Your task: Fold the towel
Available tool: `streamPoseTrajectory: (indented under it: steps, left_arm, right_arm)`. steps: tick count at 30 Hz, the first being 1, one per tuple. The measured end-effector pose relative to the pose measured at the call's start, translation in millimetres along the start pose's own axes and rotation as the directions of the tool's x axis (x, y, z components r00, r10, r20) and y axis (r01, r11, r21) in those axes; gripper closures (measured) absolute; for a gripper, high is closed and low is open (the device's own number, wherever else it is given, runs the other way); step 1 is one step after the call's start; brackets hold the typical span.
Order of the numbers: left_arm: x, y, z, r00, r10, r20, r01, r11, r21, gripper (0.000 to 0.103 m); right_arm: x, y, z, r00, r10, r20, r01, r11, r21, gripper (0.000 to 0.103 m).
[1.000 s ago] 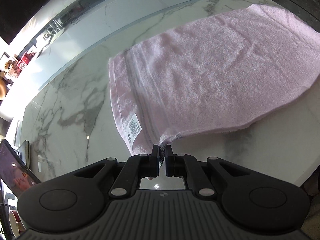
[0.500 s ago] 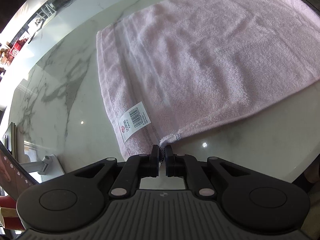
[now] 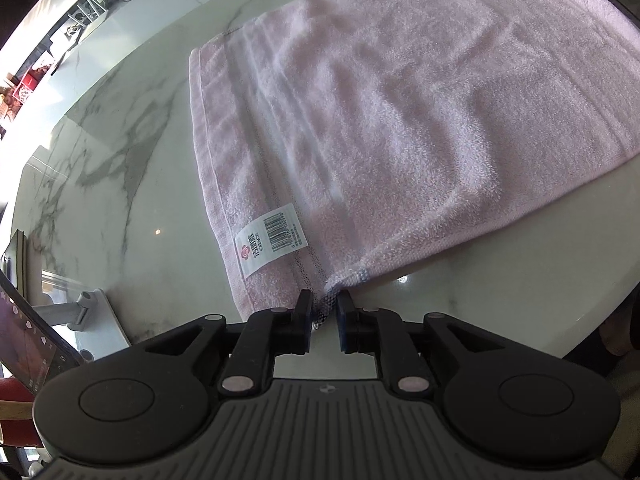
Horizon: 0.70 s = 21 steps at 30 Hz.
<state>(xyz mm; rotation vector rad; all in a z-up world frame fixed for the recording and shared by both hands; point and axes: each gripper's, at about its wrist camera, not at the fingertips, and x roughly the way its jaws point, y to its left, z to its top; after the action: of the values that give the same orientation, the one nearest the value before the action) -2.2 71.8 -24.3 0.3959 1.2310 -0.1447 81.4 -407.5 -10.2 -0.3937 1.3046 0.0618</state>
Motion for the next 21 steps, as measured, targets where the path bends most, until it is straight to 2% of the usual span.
streamPoseTrajectory:
  steps: [1, 3, 7, 13, 21]
  left_arm:
    - [-1, 2, 0, 1.0, -0.005, 0.001, 0.005, 1.0, -0.007, 0.09]
    - [-4, 5, 1, 1.0, -0.007, 0.004, 0.007, 1.0, -0.006, 0.087]
    - [-15, 10, 6, 1.0, 0.029, 0.006, -0.029, 0.999, 0.037, 0.062]
    - [-41, 16, 15, 0.997, 0.065, 0.051, -0.07, 0.991, 0.11, 0.057]
    - [-47, 23, 44, 0.985, 0.11, 0.13, -0.121, 0.989, 0.086, 0.056]
  right_arm:
    - [-1, -2, -1, 1.0, -0.005, 0.0, 0.005, 1.0, -0.002, 0.062]
    - [-4, -8, -2, 1.0, -0.008, -0.004, 0.008, 1.0, 0.0, 0.061]
    - [-13, -19, -1, 1.0, -0.02, -0.003, 0.02, 1.0, -0.003, 0.061]
    - [-26, -34, 6, 0.999, -0.041, 0.003, 0.041, 0.999, -0.014, 0.06]
    - [-33, -54, 32, 0.998, -0.048, 0.043, 0.047, 0.999, 0.019, 0.06]
